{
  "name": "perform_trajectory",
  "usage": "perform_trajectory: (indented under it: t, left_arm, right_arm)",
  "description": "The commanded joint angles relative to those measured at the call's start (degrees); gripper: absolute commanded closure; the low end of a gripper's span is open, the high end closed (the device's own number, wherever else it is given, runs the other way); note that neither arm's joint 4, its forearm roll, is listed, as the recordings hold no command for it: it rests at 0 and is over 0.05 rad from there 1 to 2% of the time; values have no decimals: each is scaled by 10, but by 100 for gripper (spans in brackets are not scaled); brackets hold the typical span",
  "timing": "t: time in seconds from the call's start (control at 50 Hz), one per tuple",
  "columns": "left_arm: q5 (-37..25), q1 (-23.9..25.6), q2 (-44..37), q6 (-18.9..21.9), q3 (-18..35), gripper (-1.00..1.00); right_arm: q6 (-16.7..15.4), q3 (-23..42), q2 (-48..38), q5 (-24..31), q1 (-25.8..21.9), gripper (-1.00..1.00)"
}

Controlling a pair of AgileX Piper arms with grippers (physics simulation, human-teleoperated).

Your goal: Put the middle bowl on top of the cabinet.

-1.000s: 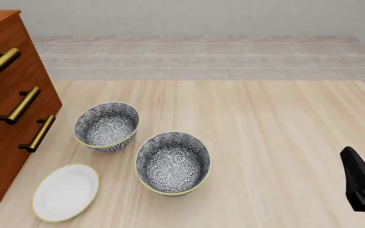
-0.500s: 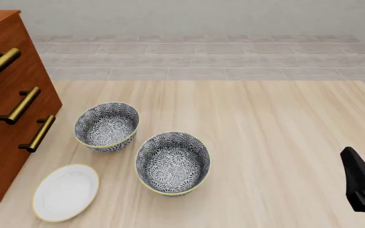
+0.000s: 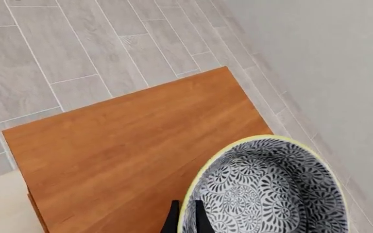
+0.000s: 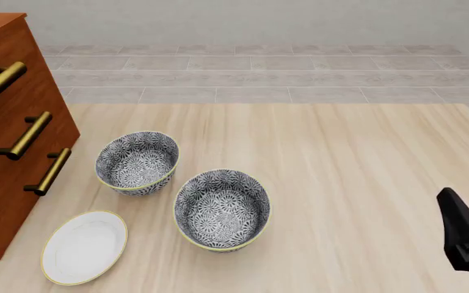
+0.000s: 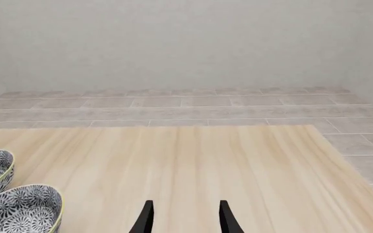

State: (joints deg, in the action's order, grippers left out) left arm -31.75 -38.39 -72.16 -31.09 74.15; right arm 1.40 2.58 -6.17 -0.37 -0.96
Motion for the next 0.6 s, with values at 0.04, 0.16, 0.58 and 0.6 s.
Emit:
perform_trajectory:
  t: [0.04, 0.16, 0.58, 0.6]
  left_arm:
    - [2, 0, -36, 5, -25, 100]
    - [2, 0, -39, 10, -24, 100]
    - [-9, -6, -22, 16, -10, 100]
    - [-9, -6, -22, 16, -10, 100]
  right_arm:
    - [0, 1, -8, -7, 0, -100]
    - [0, 2, -12, -12, 1, -100]
    - [0, 3, 3, 4, 0, -100]
    - [0, 3, 3, 4, 0, -100]
